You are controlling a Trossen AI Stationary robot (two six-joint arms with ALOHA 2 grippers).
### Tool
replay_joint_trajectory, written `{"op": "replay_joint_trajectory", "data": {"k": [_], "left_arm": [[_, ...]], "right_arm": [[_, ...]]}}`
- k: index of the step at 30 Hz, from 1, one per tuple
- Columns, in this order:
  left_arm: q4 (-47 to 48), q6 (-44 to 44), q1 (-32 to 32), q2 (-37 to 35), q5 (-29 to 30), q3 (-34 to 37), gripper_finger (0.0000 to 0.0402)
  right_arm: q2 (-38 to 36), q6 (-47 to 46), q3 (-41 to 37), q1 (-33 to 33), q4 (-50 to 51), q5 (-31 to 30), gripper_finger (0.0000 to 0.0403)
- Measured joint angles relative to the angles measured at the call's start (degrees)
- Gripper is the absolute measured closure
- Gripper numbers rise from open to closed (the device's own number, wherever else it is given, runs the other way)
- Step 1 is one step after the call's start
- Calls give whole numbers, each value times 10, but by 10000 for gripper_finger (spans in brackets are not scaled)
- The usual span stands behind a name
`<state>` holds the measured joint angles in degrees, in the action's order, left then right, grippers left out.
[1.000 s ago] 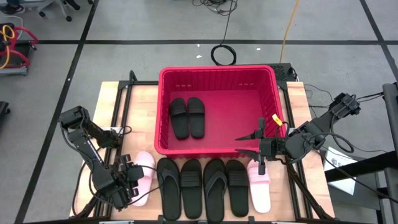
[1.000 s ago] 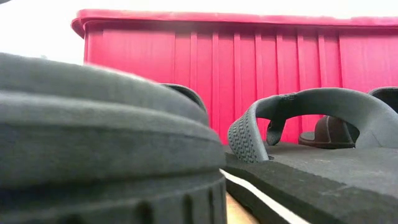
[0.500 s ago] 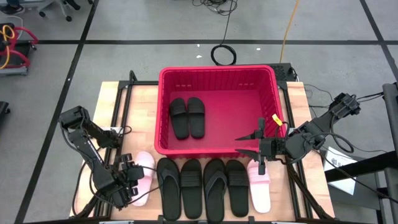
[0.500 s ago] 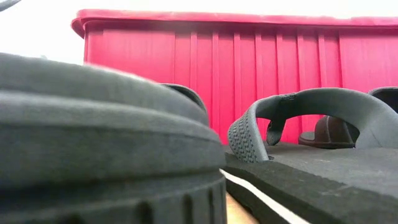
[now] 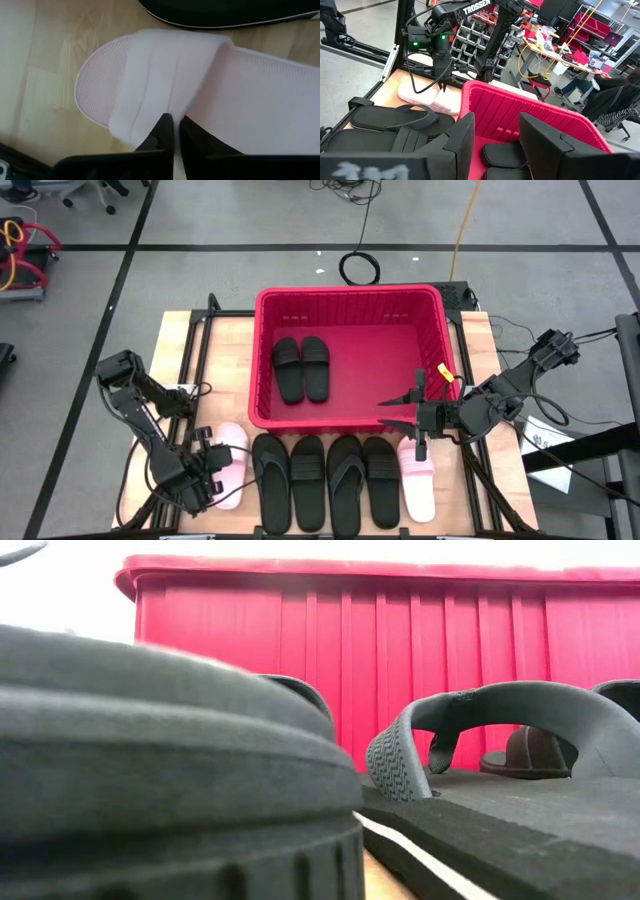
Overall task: Pick and place slides into bin
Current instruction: Put the pink slide into the red bin
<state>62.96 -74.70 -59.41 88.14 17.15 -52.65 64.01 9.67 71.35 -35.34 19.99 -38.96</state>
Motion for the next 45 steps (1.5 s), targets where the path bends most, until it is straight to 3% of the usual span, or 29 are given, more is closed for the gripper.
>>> {"op": "replay_joint_trajectory", "data": {"k": [11,21,33,39,45], "left_arm": [[9,-9,20,0,-74,-54,400],[105,-28,49,0,-79,-245,401],[212,70,113,0,12,-497,401],[216,207,180,-1,67,-600,402],[158,413,255,-1,196,-645,402]], "right_arm": [[0,-15,0,0,0,0,259],[0,2,0,0,0,0,259],[0,10,0,0,0,0,259],[0,41,0,0,-7,0,259],[0,50,0,6,-44,0,259]]}}
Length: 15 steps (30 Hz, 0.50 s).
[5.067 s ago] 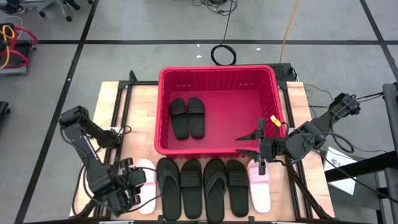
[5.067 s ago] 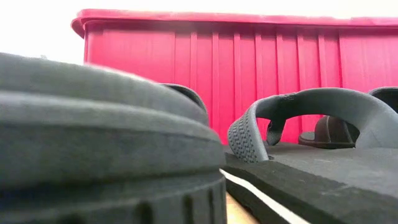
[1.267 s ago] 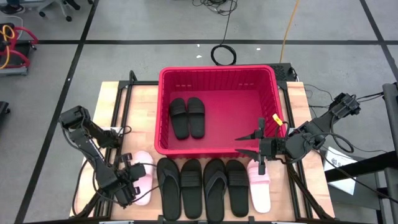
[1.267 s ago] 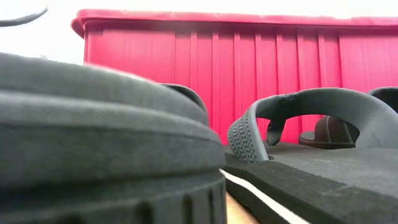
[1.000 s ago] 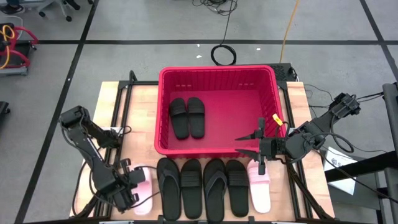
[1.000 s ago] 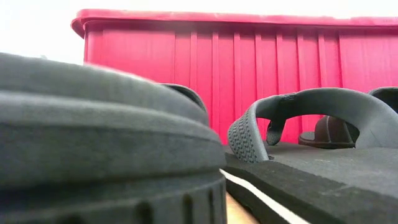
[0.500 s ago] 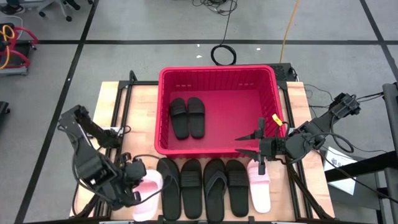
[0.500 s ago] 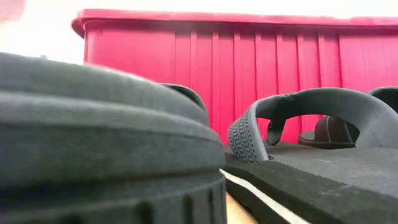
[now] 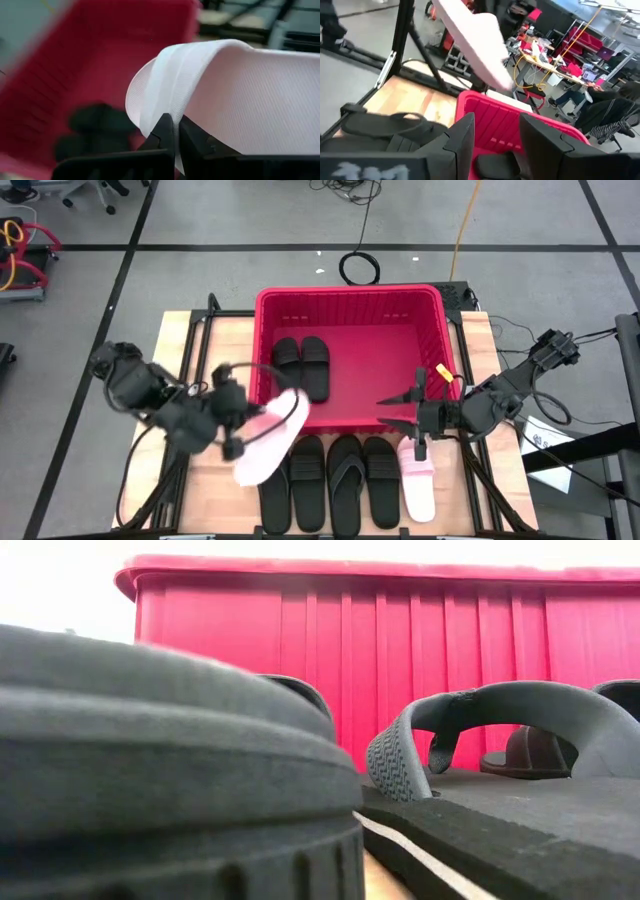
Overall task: Pick and place slides into bin
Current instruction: Put the pink slide into the red bin
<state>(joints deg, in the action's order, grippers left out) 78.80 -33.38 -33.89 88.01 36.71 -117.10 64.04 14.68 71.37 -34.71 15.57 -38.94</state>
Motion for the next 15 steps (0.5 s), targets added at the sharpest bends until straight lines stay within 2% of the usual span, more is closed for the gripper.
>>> {"op": "replay_joint_trajectory", "data": {"k": [7,15], "left_arm": [[-93,228,84,24,135,17,402],[-201,377,147,103,215,26,402]], "right_arm": [[1,14,0,32,-44,0,259],[17,54,0,80,-47,0,259]]}}
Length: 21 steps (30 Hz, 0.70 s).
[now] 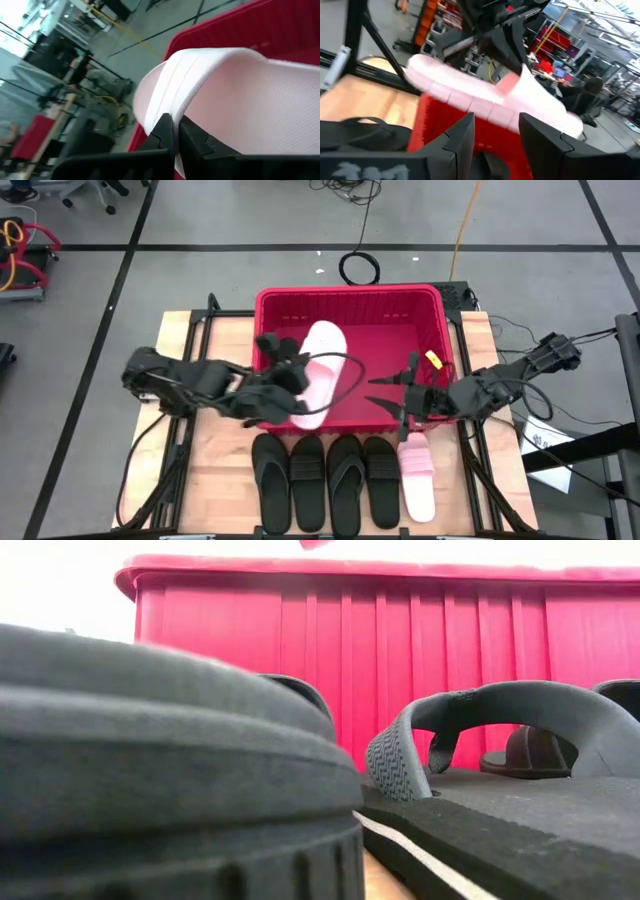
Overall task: Pick and place slides into bin
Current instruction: Put the pink slide into the red bin
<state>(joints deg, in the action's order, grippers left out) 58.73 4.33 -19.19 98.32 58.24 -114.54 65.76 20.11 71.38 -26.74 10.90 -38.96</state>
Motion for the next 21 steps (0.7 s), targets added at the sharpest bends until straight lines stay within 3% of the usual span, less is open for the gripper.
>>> {"op": "replay_joint_trajectory", "data": {"k": [10,21], "left_arm": [[-99,80,28,63,14,1,402],[-161,111,29,66,14,1,401]], "right_arm": [[17,18,0,40,-22,-1,259],[18,18,0,64,-23,0,259]]}}
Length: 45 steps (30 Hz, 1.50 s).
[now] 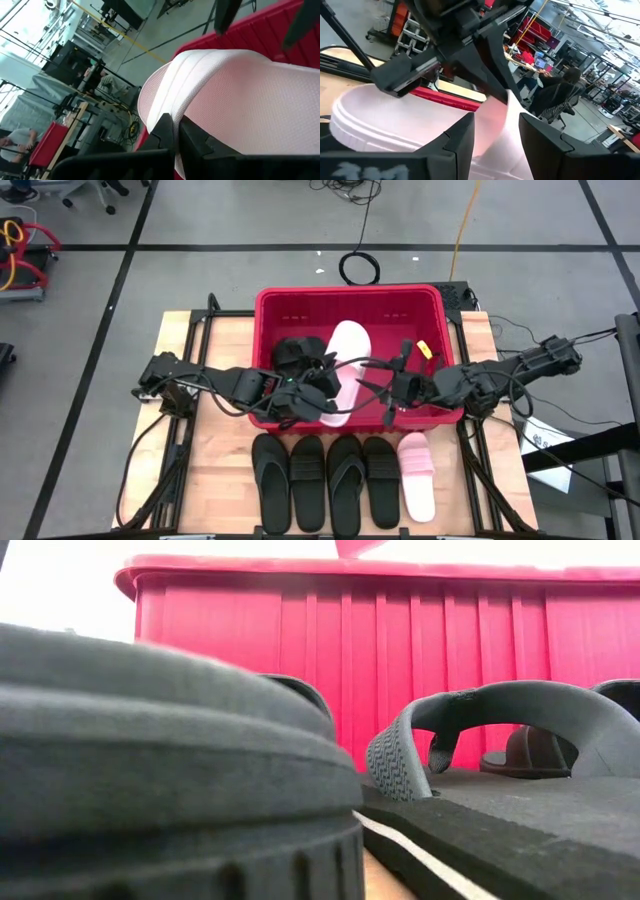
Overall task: Pick and place slides into bin
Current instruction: Put the pink slide into the red bin
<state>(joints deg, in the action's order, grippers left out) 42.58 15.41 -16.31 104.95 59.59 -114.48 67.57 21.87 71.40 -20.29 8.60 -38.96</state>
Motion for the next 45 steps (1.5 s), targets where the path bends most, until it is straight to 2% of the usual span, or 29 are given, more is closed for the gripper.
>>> {"op": "replay_joint_trajectory", "data": {"k": [6,11,16,21,27,29,37,45], "left_arm": [[-8,2,-3,0,0,0,401],[-8,-5,-4,0,1,0,401],[-7,-5,-10,0,3,0,401],[-6,-7,-10,0,-4,0,401],[-5,-5,-11,0,-7,0,401],[-5,-7,-10,0,-8,0,401],[-6,-11,-10,0,-10,0,399],[-7,-35,-11,0,-13,0,371]], "right_arm": [[16,4,0,12,-1,-11,259],[30,33,0,15,-9,-100,259],[37,48,0,15,-17,-148,259],[37,50,0,15,-21,-150,280],[36,50,0,15,-37,-152,376],[36,57,0,15,-36,-152,393],[36,58,0,16,-36,-152,399],[36,63,0,16,-35,-152,401]]}}
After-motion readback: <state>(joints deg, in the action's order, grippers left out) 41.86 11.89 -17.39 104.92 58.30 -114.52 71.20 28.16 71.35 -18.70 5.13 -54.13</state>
